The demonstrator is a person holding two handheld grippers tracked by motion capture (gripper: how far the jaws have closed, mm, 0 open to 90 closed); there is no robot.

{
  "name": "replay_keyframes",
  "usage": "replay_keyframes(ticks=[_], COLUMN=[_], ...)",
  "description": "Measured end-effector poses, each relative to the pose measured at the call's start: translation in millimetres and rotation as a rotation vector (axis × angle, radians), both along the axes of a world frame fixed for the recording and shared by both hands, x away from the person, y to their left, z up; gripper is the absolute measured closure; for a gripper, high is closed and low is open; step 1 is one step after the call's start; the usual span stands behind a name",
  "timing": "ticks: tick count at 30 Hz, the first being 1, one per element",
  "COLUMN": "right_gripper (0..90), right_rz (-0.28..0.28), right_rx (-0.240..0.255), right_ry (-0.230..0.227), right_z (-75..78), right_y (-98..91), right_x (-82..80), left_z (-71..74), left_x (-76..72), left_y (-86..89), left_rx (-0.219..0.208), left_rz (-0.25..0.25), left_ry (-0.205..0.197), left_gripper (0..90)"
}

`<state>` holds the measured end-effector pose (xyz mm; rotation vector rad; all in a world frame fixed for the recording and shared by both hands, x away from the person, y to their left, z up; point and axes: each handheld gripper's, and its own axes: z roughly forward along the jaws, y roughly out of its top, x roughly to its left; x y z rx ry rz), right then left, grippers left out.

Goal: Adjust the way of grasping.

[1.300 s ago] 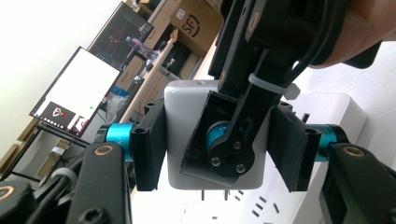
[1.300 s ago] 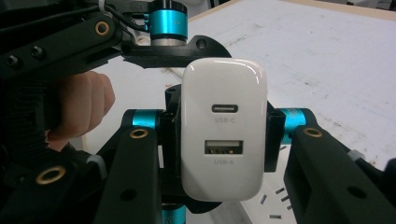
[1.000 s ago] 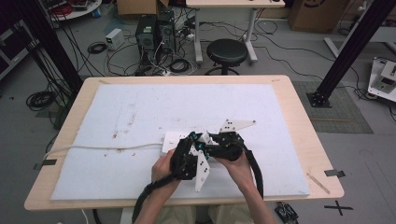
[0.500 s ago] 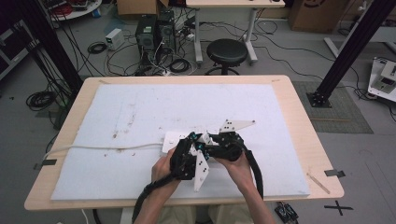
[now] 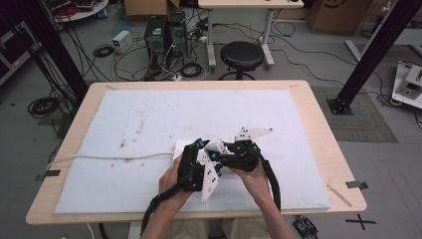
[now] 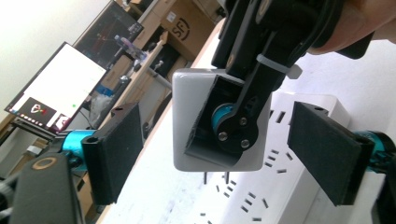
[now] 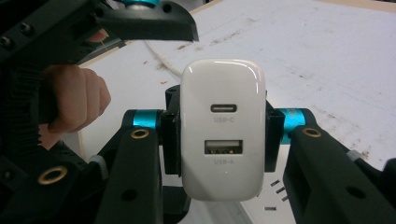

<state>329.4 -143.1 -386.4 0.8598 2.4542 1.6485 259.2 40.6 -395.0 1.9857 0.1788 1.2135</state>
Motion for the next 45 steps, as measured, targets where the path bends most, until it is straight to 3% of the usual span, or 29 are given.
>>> replay_keyframes(ticks=[2,11,17,27,28,35,36,40,45], right_gripper=[62.9,62.9,63.0,62.9,62.9,62.9,62.9,62.9,62.9], right_rz=[0.0,-0.023,-0.03,-0.07,-0.079,-0.099,-0.104,-0.114,-0.121], right_rx=[0.0,0.001,0.003,0.005,-0.003,0.004,0.006,0.005,0.001], right_ry=[0.006,-0.002,-0.011,-0.025,-0.025,-0.041,-0.039,-0.047,-0.058], right_z=[0.4,2.5,3.0,6.4,7.5,9.8,9.8,9.9,11.0], right_y=[-0.2,-9.7,-14.0,-30.9,-35.5,-45.0,-48.6,-53.0,-57.6], right_x=[-0.6,1.4,2.7,4.1,5.2,7.6,8.5,8.4,6.4], left_z=[0.4,8.8,12.0,16.2,16.0,14.9,14.3,13.9,14.6], left_x=[-0.4,-3.8,-6.2,-8.6,-7.2,-5.5,-4.0,-1.2,1.4], left_y=[0.6,13.8,20.5,36.7,42.7,60.0,67.6,80.9,99.7], left_rx=[0.001,-0.063,-0.078,-0.13,-0.16,-0.238,-0.277,-0.368,-0.434], left_rz=[-0.001,-0.04,-0.048,-0.077,-0.072,-0.05,-0.036,-0.017,0.018], left_ry=[-0.004,0.063,0.081,0.164,0.181,0.224,0.243,0.27,0.301], left_gripper=[15.8,14.9,14.9,15.1,15.1,15.1,15.1,15.1,15.3])
